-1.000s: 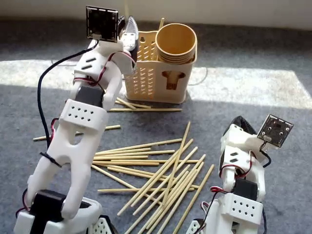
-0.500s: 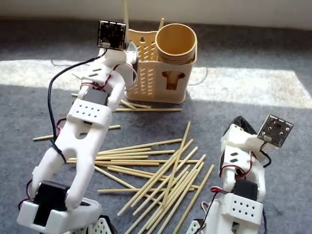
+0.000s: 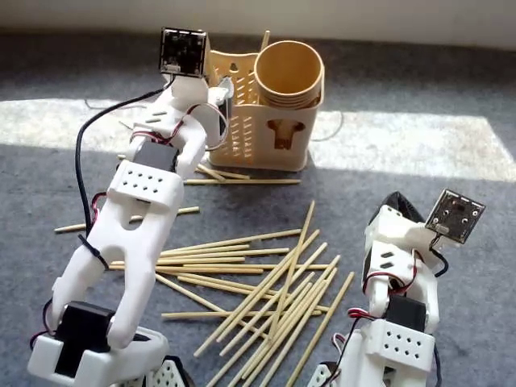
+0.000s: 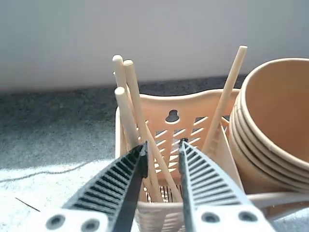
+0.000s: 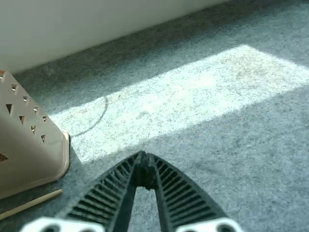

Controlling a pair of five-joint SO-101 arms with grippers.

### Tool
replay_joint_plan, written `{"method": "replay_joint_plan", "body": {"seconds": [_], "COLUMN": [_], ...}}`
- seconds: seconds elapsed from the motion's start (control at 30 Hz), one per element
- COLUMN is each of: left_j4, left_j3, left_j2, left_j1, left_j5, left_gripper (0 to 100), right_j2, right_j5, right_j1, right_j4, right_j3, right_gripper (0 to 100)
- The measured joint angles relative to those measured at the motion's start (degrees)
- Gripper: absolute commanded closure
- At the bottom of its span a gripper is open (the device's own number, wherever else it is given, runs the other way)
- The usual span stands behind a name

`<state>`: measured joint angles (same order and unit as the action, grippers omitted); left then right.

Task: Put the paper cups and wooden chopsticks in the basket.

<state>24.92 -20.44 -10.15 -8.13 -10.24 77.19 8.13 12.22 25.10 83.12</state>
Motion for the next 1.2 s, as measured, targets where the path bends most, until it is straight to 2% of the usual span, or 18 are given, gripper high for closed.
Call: {"method": "replay_joint_plan", "body": {"seconds": [0.3,0.6,0.8,0.97,1.2], "left_j4": [17.14,26.29,35.78,36.31,36.31], "left_j3": [6.07,6.07,5.71,-1.14,-10.73], "left_j2": [-6.59,-20.57,-24.62,-24.97,-24.97], "left_j1": [0.97,1.14,4.04,11.43,18.55], "left_j5": [-0.09,0.00,5.89,7.12,7.30], "left_gripper": [88,88,89,97,98], "right_j2": [0.00,0.00,0.00,0.00,0.00], "right_j5": [0.00,0.00,0.00,0.00,0.00], "right_j1": [-0.35,-0.35,-0.35,-0.35,-1.41], "right_j4": [0.00,0.00,0.00,0.00,0.00], "right_j3": [0.00,0.00,0.00,0.00,0.00], "right_gripper": [99.2,99.2,99.2,99.2,99.2]}}
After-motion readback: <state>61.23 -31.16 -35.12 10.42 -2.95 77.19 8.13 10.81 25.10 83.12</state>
